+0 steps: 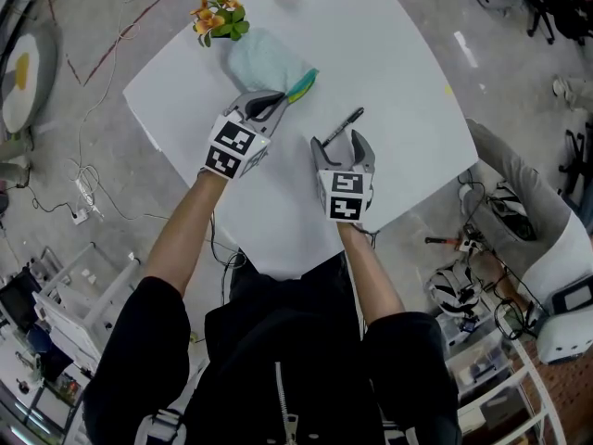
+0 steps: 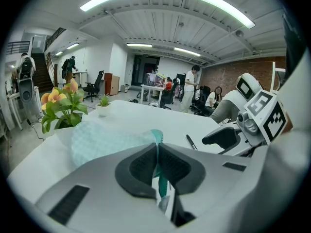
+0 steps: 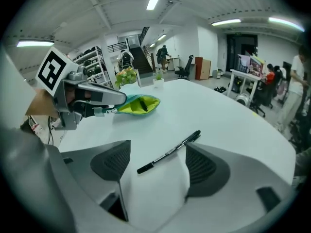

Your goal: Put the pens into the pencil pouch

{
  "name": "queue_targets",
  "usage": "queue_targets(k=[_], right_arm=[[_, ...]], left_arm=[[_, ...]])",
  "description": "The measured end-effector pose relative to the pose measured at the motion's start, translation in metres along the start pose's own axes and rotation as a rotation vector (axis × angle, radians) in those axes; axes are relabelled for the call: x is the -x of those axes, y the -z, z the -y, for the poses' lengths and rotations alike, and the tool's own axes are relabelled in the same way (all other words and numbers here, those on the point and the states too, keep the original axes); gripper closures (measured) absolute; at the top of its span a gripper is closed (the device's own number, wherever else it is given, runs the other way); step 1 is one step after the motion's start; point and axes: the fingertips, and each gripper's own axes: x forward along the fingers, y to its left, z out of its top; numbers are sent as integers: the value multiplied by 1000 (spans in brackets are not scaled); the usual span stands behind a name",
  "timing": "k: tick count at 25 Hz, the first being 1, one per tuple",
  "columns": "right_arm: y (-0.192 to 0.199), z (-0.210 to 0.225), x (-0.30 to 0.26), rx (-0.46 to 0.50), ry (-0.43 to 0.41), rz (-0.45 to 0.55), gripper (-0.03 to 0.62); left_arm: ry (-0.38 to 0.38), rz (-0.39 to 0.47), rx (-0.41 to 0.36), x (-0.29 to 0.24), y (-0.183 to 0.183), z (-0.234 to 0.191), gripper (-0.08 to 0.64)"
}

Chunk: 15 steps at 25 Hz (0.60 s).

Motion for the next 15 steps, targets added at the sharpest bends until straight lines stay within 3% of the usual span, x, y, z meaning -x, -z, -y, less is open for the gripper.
queue_targets(k=[9, 15], right_arm=[[27, -7, -18, -17, 24, -73, 235], [33, -5, -18, 35, 43, -94, 239]], left_arm=[[-10, -8, 2, 2, 5, -4, 526], [-12, -11, -2, 4, 5, -5, 526]])
